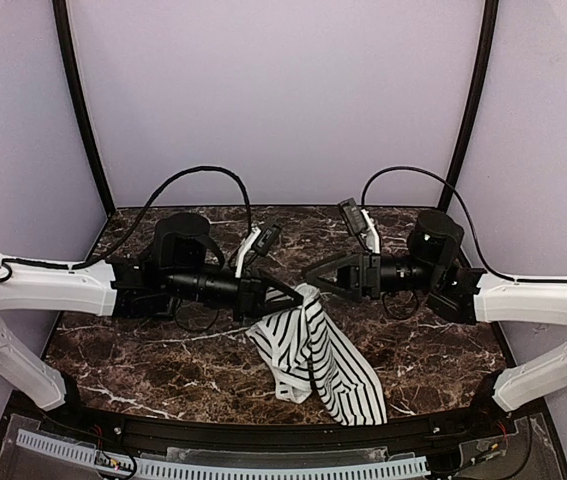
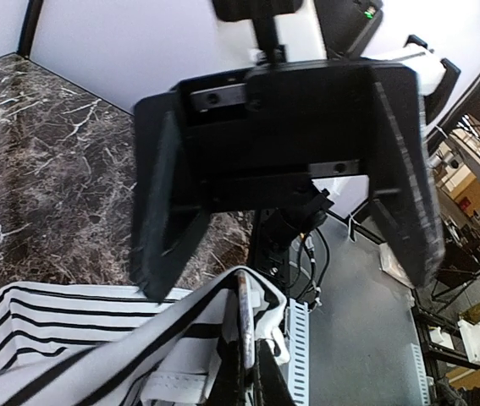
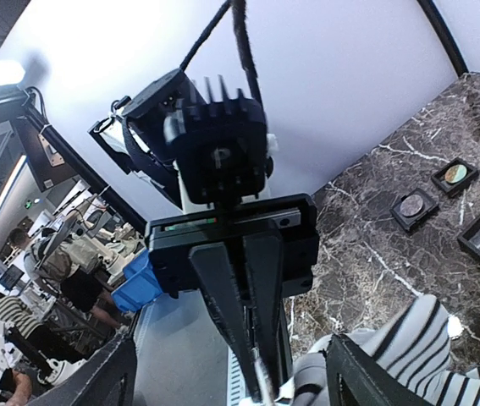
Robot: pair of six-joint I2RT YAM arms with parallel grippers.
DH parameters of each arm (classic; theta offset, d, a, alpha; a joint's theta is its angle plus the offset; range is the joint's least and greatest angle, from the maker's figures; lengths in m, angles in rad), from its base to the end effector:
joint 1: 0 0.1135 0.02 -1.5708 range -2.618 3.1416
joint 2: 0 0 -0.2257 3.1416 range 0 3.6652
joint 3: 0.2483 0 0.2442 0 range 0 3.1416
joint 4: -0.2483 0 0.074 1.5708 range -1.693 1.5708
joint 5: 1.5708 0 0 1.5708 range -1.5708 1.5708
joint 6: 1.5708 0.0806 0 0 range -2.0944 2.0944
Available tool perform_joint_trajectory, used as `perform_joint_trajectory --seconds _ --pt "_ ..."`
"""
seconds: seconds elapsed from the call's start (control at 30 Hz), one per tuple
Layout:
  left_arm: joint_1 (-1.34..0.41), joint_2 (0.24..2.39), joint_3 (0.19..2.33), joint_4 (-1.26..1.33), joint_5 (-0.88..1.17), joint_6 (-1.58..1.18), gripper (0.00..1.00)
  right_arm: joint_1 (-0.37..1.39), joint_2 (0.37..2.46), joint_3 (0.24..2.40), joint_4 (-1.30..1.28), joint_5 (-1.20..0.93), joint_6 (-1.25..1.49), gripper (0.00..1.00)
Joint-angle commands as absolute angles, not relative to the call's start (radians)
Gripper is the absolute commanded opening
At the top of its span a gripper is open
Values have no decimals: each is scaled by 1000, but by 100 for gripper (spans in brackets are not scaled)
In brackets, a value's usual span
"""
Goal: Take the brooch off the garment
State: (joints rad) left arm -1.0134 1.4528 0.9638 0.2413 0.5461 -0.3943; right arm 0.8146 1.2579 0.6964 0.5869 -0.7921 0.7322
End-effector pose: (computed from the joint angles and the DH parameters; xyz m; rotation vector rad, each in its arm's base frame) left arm 0.1597 -0.3354 0.2444 1.0265 1.7753 -1.4373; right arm 0.1733 0.2674 0.2563 -0.8093 1.6909 1.7500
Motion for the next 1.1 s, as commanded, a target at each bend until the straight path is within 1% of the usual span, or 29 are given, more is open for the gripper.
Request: perform_joint_trajectory --seconds 0.0,0.23,0.3,0.4,0.47,0.67,0.77,0.83,0.9,1.07 --pt "-993 1406 925 307 485 -425 1 822 1210 675 457 -654 659 78" --pt "-984 1391 906 310 425 -439 1 849 1194 651 344 -519 610 79" --pt "-981 1390 903 309 416 -441 1 865 1212 662 305 -499 593 77" --pt "-976 1392 904 303 404 -443 1 891 1247 674 296 -499 583 70" --pt "-974 1390 906 294 390 -442 1 908 1269 681 294 -492 581 65" --pt "-973 1382 916 218 349 -395 1 931 1300 699 291 -456 577 29" --pt "-973 1376 922 163 322 -352 1 932 1293 708 276 -420 575 13" --pt "-973 1375 927 122 309 -318 1 932 1287 712 265 -394 574 6" --pt "-973 1374 932 91 306 -289 1 931 1281 713 257 -372 576 1" --pt "-973 1385 943 14 274 -228 1 930 1262 715 243 -327 588 0"
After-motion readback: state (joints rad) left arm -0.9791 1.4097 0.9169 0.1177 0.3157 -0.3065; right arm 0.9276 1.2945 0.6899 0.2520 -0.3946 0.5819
